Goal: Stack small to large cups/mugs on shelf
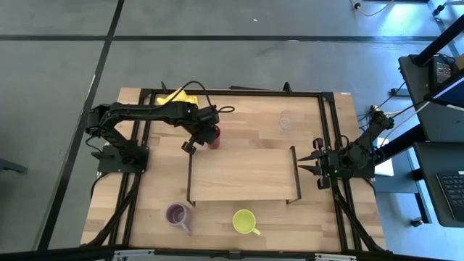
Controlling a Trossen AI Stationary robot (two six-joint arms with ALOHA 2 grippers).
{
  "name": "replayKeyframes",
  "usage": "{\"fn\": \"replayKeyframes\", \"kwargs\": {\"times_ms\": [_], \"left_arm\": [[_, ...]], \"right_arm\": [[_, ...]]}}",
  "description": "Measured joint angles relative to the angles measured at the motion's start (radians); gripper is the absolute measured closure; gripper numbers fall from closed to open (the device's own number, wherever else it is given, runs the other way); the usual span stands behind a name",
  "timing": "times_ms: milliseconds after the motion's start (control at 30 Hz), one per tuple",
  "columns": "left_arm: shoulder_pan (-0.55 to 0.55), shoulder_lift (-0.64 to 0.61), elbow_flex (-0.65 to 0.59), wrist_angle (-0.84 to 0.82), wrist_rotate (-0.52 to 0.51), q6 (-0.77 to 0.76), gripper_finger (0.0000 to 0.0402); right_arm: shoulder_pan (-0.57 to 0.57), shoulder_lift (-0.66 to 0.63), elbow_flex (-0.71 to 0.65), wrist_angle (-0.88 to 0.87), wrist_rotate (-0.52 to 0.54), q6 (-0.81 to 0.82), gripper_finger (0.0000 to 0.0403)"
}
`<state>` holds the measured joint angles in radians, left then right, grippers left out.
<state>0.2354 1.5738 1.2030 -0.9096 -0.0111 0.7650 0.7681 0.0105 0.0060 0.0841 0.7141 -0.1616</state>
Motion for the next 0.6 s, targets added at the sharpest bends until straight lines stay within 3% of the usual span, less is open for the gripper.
{"fn": "replayKeyframes", "kwargs": {"times_ms": [100,367,600], "left_arm": [[0.0,-0.002,0.0,-0.019,-0.003,0.001,0.0395],[-0.005,-0.04,0.008,-0.049,-0.075,0.01,0.0399],[-0.019,-0.059,0.195,-0.099,-0.253,-0.001,0.04]], "right_arm": [[0.0,0.0,0.0,0.0,0.0,0.0,0.0307],[0.0,0.0,0.0,0.0,0.0,0.0,0.0307],[0.0,0.0,0.0,0.0,0.0,0.0,0.0307]]}}
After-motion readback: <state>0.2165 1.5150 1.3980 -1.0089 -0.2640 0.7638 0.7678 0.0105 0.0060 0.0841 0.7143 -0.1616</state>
